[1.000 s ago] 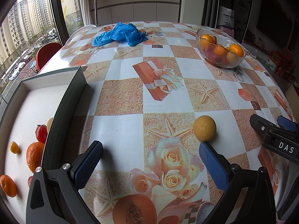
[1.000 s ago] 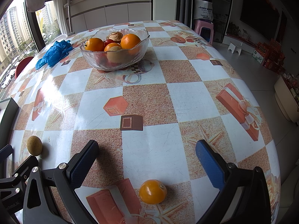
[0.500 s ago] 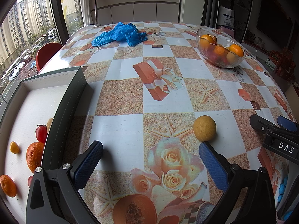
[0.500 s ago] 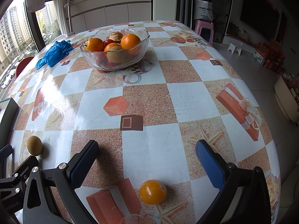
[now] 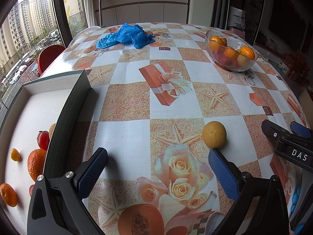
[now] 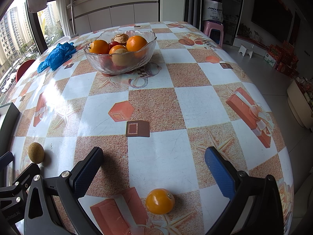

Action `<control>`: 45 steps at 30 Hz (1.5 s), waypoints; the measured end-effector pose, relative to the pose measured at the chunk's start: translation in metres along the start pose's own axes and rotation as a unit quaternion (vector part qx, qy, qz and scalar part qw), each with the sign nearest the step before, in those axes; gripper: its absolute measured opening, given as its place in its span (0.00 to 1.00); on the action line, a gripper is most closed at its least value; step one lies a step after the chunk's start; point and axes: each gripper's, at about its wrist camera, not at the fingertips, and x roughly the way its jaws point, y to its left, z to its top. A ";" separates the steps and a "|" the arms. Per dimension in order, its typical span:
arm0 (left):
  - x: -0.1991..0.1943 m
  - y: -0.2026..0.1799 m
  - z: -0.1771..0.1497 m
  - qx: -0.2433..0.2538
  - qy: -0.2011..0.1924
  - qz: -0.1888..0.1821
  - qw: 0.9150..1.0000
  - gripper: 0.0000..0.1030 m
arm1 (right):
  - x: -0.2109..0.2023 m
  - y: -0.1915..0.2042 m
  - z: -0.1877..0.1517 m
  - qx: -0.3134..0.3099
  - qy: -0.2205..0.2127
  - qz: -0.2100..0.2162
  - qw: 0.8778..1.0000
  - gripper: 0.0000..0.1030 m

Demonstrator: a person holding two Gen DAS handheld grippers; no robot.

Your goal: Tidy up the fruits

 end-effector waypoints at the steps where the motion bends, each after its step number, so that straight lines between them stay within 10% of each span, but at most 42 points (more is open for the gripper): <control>1: 0.000 0.000 0.000 0.000 0.000 0.000 1.000 1.00 | 0.000 0.000 0.000 0.000 0.000 0.000 1.000 1.00; 45: 0.000 0.000 0.000 0.002 0.000 -0.002 1.000 1.00 | -0.034 -0.048 -0.042 -0.004 -0.003 -0.001 1.000 1.00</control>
